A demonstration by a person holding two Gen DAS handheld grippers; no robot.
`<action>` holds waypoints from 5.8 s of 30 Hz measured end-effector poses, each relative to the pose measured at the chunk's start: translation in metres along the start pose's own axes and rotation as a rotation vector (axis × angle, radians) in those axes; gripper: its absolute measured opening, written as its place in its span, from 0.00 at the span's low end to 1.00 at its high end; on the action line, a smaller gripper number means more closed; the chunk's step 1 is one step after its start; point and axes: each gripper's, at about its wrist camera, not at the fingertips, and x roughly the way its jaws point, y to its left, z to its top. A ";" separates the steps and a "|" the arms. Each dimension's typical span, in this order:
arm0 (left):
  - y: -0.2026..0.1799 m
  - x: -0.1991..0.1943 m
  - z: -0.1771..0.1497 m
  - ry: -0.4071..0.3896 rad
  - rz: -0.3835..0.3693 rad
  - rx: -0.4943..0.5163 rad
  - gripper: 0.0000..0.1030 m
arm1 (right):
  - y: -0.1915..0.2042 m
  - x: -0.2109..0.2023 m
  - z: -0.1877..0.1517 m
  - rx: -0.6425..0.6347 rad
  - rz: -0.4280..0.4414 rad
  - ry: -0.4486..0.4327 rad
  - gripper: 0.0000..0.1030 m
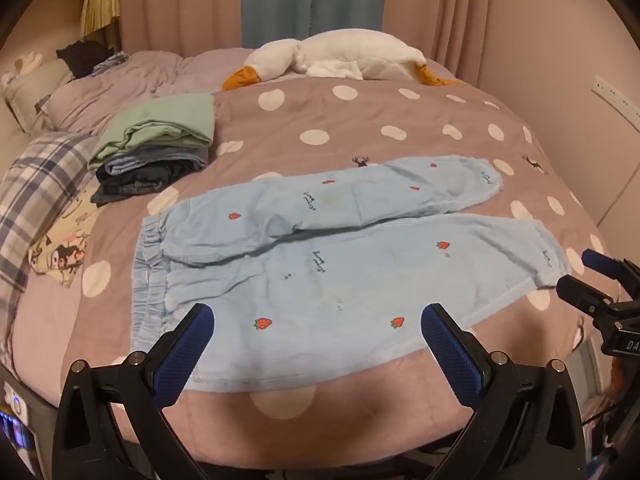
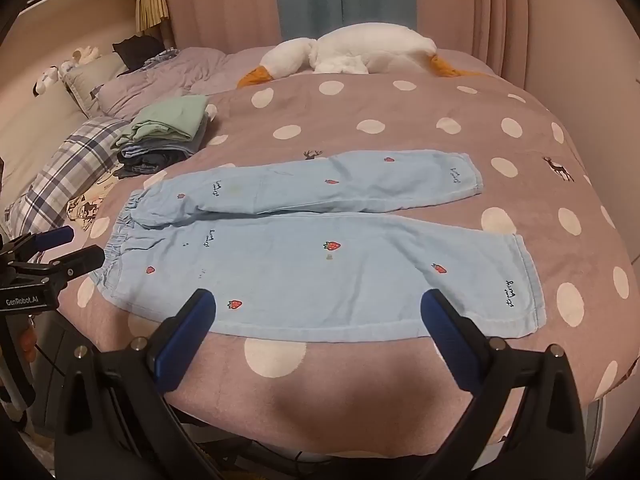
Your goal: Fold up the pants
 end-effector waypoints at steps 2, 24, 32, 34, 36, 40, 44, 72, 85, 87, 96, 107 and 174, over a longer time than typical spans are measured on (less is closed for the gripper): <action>0.000 0.000 -0.001 0.001 -0.002 0.001 1.00 | 0.000 0.000 0.001 0.000 0.000 0.001 1.00; -0.003 -0.002 -0.001 -0.018 0.003 0.007 1.00 | 0.000 0.001 0.000 -0.003 0.004 -0.002 1.00; -0.003 -0.002 -0.001 -0.019 0.003 0.008 1.00 | 0.002 0.002 0.000 -0.006 0.004 -0.004 1.00; -0.004 -0.001 -0.001 -0.018 0.005 0.008 1.00 | 0.002 0.002 0.000 -0.005 0.003 -0.003 1.00; -0.004 -0.002 -0.001 -0.019 0.004 0.007 1.00 | 0.002 0.002 -0.001 -0.007 0.003 -0.003 1.00; -0.003 -0.001 -0.001 -0.020 0.005 0.008 1.00 | 0.002 0.002 -0.001 -0.007 0.003 -0.003 1.00; -0.001 0.001 0.000 -0.032 0.007 0.011 1.00 | 0.002 0.002 -0.001 -0.005 0.004 -0.003 1.00; 0.066 0.061 -0.046 0.134 -0.116 -0.407 1.00 | 0.052 0.077 -0.027 -0.190 0.097 0.101 1.00; 0.148 0.069 -0.111 0.103 -0.115 -0.847 1.00 | 0.161 0.131 -0.079 -0.704 0.210 0.055 0.82; 0.150 0.072 -0.109 0.067 -0.090 -0.840 0.99 | 0.170 0.130 -0.082 -0.746 0.211 -0.002 0.80; 0.184 0.080 -0.104 0.059 0.072 -0.803 0.36 | 0.198 0.135 -0.079 -0.783 0.228 -0.050 0.25; 0.198 0.067 -0.119 0.089 0.029 -0.772 0.26 | 0.197 0.120 -0.089 -0.799 0.314 0.032 0.03; 0.276 0.215 0.059 0.256 -0.073 -0.126 0.33 | 0.107 0.357 0.187 -0.741 0.210 0.319 0.05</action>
